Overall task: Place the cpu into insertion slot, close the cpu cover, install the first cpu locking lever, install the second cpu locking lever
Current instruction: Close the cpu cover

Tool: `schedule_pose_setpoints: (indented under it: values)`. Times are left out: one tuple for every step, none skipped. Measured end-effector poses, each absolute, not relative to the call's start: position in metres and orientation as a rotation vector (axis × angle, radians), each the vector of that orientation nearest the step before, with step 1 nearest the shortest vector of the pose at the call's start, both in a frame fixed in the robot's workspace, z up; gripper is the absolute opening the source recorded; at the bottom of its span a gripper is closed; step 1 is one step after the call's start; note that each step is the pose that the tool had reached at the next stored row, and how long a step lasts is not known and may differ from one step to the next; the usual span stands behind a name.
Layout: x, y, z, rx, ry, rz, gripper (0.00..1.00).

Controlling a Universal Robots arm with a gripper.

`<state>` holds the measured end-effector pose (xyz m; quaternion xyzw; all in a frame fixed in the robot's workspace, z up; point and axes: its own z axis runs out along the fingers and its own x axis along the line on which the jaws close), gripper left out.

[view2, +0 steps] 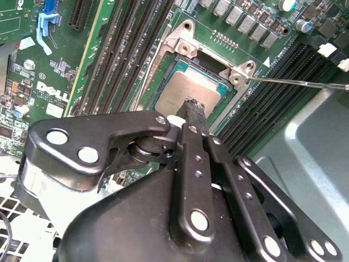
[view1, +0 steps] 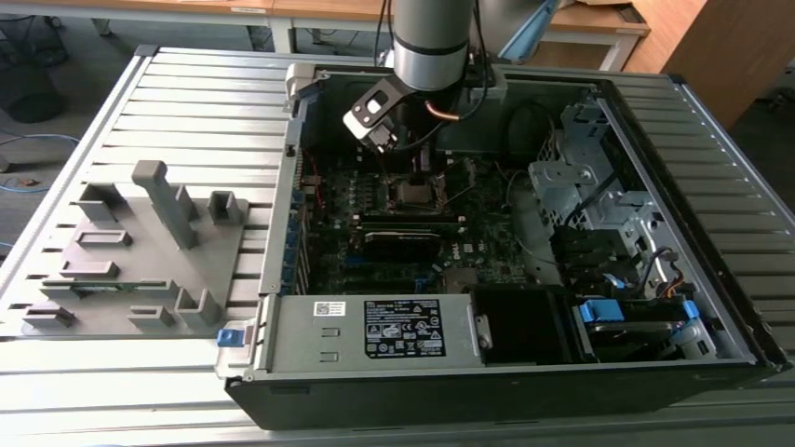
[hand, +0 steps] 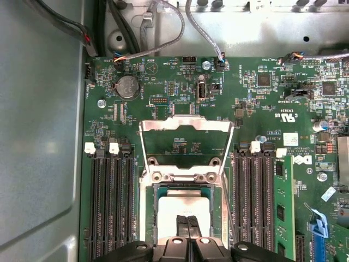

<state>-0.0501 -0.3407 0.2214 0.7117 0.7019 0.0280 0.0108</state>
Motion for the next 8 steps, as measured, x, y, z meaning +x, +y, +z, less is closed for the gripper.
schedule_pose_setpoints:
  values:
    - [-0.0501,-0.3407,0.2219,2.221,2.19,0.087,0.11]
    - [-0.0501,-0.3407,0.2224,2.221,2.19,0.088,0.11]
    - [-0.0501,-0.3407,0.2231,2.221,2.19,0.088,0.11]
    - [-0.0501,-0.3407,0.2237,2.221,2.19,0.088,0.11]
    - [-0.0501,-0.3407,0.2244,2.221,2.19,0.088,0.11]
    - [-0.0501,-0.3407,0.225,2.221,2.19,0.088,0.11]
    - [-0.0501,-0.3406,0.2255,2.221,2.19,0.088,0.11]
    - [-0.05,-0.3406,0.2255,2.221,2.19,0.089,0.11]
